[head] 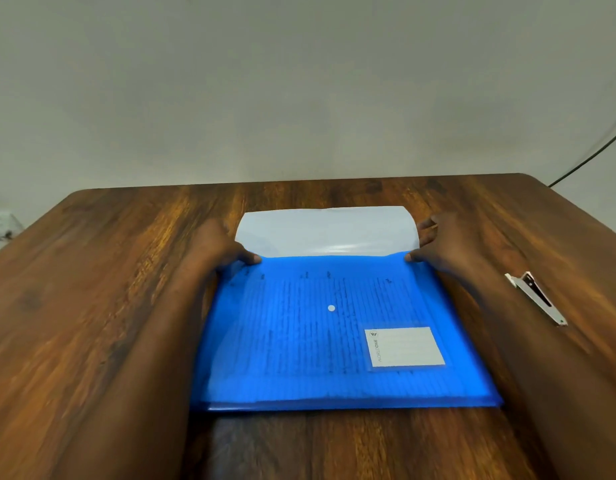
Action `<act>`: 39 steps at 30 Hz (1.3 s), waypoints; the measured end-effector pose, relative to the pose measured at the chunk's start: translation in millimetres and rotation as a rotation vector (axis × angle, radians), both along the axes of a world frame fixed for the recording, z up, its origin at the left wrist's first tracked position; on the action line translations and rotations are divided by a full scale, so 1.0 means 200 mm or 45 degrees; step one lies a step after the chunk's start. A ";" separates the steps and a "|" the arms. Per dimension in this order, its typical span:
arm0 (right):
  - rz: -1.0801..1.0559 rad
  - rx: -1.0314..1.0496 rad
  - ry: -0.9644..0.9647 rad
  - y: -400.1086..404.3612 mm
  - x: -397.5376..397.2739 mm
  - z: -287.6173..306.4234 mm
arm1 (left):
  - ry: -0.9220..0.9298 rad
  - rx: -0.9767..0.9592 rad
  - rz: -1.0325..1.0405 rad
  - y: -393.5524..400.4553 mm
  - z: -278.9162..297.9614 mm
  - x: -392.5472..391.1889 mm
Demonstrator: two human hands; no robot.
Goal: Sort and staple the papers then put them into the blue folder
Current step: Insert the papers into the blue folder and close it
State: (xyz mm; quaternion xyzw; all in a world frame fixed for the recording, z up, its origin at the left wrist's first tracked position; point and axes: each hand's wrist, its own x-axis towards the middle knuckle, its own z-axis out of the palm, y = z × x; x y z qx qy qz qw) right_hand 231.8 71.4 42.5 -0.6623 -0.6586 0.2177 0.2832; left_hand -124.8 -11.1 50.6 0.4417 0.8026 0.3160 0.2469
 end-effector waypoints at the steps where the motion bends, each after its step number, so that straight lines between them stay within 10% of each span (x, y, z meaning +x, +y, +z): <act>1: 0.020 -0.001 0.062 0.01 0.00 -0.01 | -0.021 -0.012 0.009 0.00 0.00 -0.02; 9: 0.010 -0.001 0.547 0.03 0.02 -0.08 | -0.301 0.142 0.098 -0.04 -0.02 -0.07; 27: 0.176 0.131 0.821 -0.04 0.05 0.10 | -0.273 0.340 -0.127 -0.10 0.12 -0.16; 39: 0.586 0.442 -0.183 -0.30 -0.09 0.39 | 0.019 0.082 -0.557 -0.19 0.32 -0.11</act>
